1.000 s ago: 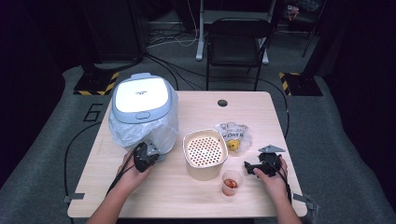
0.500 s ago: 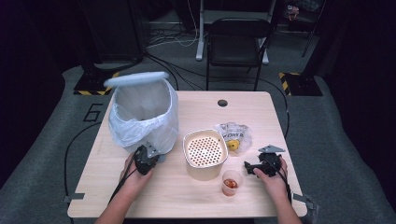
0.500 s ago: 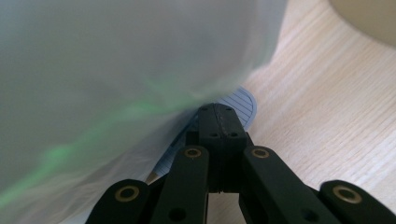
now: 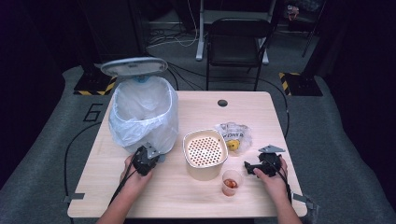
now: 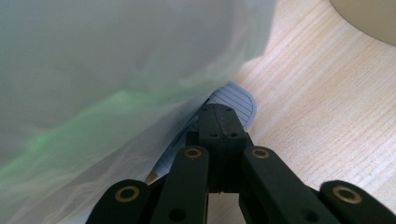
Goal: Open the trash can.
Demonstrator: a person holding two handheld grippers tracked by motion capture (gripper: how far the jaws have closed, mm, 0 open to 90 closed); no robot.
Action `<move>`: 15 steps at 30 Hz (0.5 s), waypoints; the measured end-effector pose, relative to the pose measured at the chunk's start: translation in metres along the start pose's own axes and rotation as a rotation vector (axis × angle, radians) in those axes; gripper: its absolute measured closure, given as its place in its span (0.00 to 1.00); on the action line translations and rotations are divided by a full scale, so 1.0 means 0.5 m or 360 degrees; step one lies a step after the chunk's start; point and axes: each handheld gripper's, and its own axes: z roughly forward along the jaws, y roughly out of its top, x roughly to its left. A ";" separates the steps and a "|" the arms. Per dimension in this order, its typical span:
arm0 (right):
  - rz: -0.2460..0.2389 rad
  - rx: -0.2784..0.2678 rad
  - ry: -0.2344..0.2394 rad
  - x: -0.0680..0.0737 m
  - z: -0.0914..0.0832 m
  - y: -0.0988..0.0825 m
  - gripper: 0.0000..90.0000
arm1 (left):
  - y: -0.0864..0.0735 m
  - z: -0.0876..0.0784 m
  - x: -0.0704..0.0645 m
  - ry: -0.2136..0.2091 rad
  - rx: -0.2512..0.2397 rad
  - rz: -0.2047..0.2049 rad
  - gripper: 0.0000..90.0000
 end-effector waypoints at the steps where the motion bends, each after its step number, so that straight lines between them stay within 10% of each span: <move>1: 0.0000 0.0001 0.0000 0.000 0.000 0.000 0.00 | 0.000 0.000 -0.001 0.0000 0.0004 0.0026 1.00; 5: 0.0000 0.0000 0.0000 0.000 0.000 0.000 0.00 | 0.001 -0.002 -0.004 0.0055 0.0016 0.0152 1.00; 15: -0.0050 0.0006 0.0032 -0.002 -0.002 -0.002 0.00 | 0.001 -0.002 0.000 0.0044 0.0004 0.0125 1.00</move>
